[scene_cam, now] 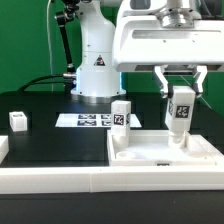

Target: Assemble square table

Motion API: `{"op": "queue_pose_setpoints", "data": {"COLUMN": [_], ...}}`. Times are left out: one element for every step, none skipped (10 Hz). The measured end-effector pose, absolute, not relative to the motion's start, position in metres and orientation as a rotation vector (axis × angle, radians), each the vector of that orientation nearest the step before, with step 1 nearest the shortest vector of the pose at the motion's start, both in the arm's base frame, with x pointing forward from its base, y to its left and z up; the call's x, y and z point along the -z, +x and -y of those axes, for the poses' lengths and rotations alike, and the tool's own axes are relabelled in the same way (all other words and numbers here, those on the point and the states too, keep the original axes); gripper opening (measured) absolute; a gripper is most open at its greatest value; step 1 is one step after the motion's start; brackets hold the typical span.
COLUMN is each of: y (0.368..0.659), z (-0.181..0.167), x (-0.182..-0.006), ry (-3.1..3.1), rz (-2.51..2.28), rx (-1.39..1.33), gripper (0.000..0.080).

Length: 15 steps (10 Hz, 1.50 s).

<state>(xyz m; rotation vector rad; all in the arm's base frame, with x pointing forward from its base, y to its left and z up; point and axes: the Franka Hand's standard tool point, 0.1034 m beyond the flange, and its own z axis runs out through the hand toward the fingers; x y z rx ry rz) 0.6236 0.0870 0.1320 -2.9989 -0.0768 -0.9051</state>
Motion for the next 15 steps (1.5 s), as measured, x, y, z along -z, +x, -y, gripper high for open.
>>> {"op": "queue_pose_setpoints", "data": {"y": [0.624, 0.625, 0.625, 0.625, 0.624, 0.621, 0.621, 0.62, 0.619, 0.619, 0.619, 0.618, 0.616, 0.614, 0.613], "z": [-0.087, -0.086, -0.086, -0.087, -0.093, -0.101, -0.103, -0.104, -0.107, -0.106, -0.106, -0.107, -0.111, -0.113, -0.115], "x": [-0.132, -0.131, -0.129, -0.129, -0.128, -0.122, -0.122, -0.122, -0.12, -0.12, -0.119, -0.117, -0.113, -0.109, -0.106], "ry": [-2.995, -2.99, -2.993, -2.993, -2.976, -2.978, -2.977, -2.977, -2.977, -2.979, -2.98, -2.981, -2.983, -2.986, -2.988], "rz": [0.083, 0.086, 0.088, 0.09, 0.088, 0.098, 0.102, 0.106, 0.112, 0.115, 0.116, 0.117, 0.12, 0.128, 0.133], "rx": [0.925, 0.953, 0.943, 0.943, 0.985, 0.969, 0.969, 0.966, 0.963, 0.963, 0.962, 0.958, 0.949, 0.941, 0.934], "gripper": [0.0291, 0.0291, 0.0291, 0.0291, 0.0291, 0.0291, 0.0291, 0.0291, 0.0291, 0.0291, 0.0291, 0.0291, 0.0291, 0.0291, 0.0291]}}
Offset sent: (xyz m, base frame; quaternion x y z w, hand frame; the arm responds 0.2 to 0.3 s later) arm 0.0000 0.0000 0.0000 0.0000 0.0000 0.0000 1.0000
